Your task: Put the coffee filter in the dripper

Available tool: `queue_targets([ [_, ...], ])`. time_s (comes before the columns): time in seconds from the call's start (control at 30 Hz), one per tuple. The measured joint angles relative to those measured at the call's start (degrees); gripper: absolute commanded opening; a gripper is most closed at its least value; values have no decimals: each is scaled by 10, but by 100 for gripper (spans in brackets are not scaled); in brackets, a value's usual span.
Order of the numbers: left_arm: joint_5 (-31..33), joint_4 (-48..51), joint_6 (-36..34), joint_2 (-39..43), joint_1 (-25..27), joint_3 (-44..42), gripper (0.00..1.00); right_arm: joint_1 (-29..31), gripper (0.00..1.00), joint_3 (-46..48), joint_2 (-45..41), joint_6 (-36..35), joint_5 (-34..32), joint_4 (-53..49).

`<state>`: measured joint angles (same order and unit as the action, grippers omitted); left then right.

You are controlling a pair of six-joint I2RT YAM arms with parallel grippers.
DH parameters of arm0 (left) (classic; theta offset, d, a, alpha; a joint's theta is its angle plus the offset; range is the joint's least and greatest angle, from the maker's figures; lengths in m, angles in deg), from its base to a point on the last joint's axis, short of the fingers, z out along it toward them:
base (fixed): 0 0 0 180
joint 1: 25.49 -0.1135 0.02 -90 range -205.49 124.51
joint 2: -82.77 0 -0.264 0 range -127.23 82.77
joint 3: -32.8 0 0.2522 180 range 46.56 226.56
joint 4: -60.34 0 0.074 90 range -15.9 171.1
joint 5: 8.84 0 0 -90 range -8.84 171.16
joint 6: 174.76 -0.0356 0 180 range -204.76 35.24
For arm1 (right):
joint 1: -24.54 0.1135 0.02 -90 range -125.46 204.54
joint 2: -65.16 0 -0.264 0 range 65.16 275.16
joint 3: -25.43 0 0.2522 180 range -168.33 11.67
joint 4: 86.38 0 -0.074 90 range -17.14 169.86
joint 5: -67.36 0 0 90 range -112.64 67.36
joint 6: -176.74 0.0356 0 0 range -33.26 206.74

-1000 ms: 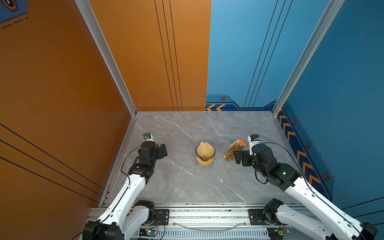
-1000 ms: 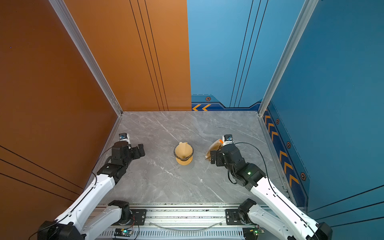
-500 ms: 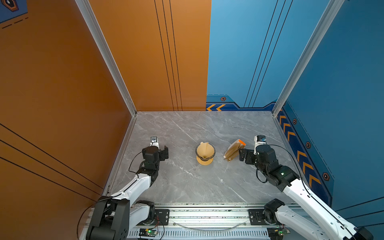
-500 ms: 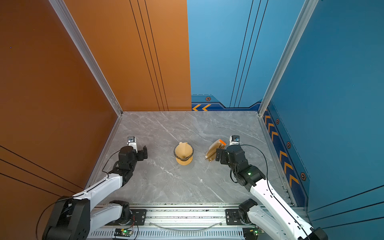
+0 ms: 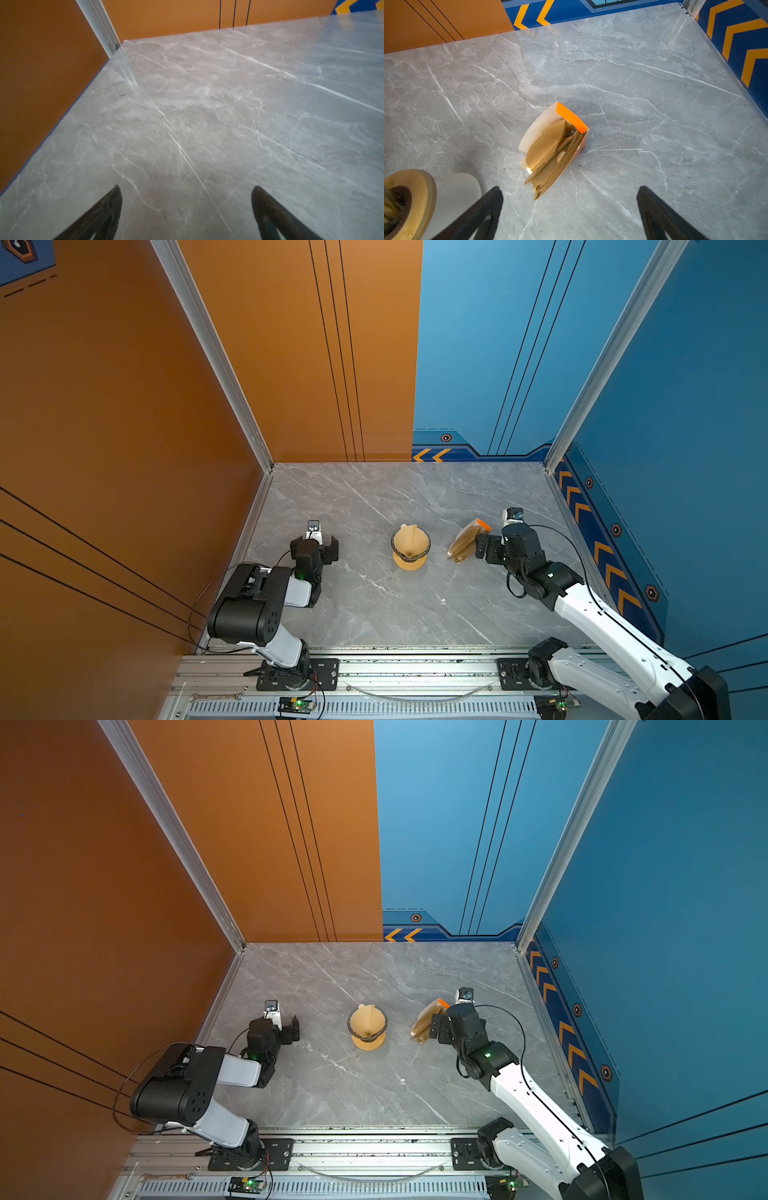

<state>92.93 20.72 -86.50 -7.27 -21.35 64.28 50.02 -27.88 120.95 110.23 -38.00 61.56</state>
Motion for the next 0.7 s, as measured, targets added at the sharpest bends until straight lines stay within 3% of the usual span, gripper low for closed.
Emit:
queue_targets([
  [0.17,-32,4,9,1,-35,38,98,-14,100,0,17,-28,-21,22],
  [0.37,-35,7,9,1,-26,38,98,-69,100,-1,52,-69,-72,76],
  [0.7,-35,7,9,1,-26,38,98,-154,100,94,124,-135,-104,289],
])
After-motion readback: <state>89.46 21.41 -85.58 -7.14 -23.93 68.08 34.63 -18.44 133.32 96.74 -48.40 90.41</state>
